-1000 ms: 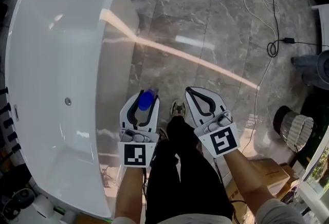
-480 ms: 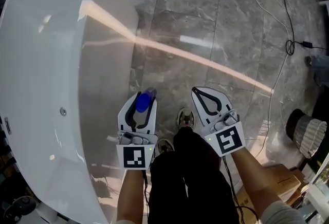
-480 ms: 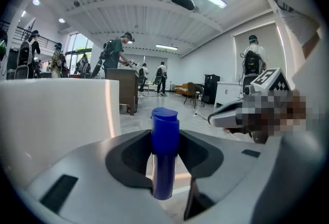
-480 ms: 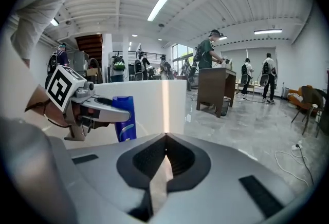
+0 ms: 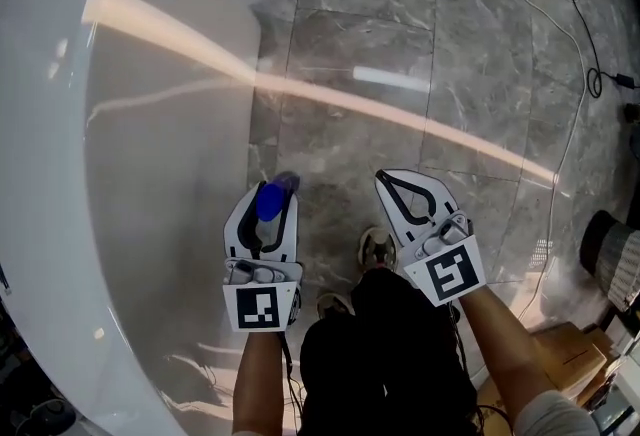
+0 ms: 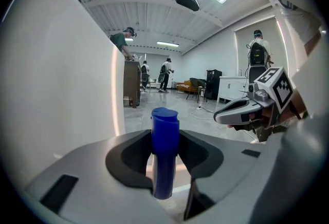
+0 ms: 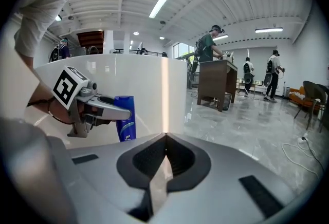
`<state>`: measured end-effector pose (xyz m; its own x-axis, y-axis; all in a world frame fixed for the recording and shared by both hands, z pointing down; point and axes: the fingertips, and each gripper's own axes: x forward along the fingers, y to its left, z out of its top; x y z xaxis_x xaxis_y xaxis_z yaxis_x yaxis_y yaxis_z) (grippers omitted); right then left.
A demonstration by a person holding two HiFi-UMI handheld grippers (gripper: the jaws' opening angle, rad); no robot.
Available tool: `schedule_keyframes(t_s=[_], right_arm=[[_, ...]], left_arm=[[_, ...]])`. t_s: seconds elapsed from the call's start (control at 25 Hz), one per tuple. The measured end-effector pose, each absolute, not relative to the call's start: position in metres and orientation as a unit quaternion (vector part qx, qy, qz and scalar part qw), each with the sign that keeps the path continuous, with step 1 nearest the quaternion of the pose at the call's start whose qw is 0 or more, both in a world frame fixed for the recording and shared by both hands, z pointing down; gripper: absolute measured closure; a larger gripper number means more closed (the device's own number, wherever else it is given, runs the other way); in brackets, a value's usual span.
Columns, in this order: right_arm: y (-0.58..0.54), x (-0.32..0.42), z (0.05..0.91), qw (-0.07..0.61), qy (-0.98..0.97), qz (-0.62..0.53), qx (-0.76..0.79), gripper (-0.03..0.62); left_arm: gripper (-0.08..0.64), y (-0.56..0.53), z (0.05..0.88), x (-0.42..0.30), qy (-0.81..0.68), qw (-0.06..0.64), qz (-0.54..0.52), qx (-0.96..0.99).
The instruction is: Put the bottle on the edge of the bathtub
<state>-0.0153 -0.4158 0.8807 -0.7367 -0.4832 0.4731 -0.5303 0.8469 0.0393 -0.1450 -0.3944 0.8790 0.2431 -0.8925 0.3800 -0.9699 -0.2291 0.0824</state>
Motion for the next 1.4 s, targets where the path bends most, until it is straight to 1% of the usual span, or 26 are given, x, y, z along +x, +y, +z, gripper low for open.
schedule_keyframes(t_s=[0.16,0.44,0.64,0.84,1.0,1.28,1.4], right_arm=[[-0.419,-0.020,0.910,0.213,-0.932,0.064,0.285,0.588],[-0.434,-0.022,0.958,0.239,-0.935,0.021,0.260,0.588],[-0.430,-0.019,0.984,0.258,-0.932,0.025,0.252,0.588],[-0.435,-0.022,0.982,0.221,-0.940,0.026,0.260,0.588],[-0.430,-0.017,0.979,0.222,-0.938,0.020,0.266,0.588],[-0.426,0.001,0.974,0.218,-0.929,0.028,0.300,0.588],[-0.423,0.009,0.976,0.229,-0.926,0.025,0.299,0.588]], left_arm=[[0.399,-0.394,0.920,-0.152,-0.605,0.150,0.142,0.769],[0.399,-0.407,0.967,-0.158,-0.613,0.136,0.131,0.767],[0.399,-0.419,0.991,-0.165,-0.620,0.141,0.126,0.762],[0.399,-0.427,1.008,-0.179,-0.629,0.141,0.129,0.753],[0.399,-0.433,1.021,-0.189,-0.638,0.128,0.157,0.743],[0.399,-0.450,1.047,-0.203,-0.641,0.133,0.161,0.738],[0.399,-0.455,1.060,-0.206,-0.641,0.128,0.169,0.738]])
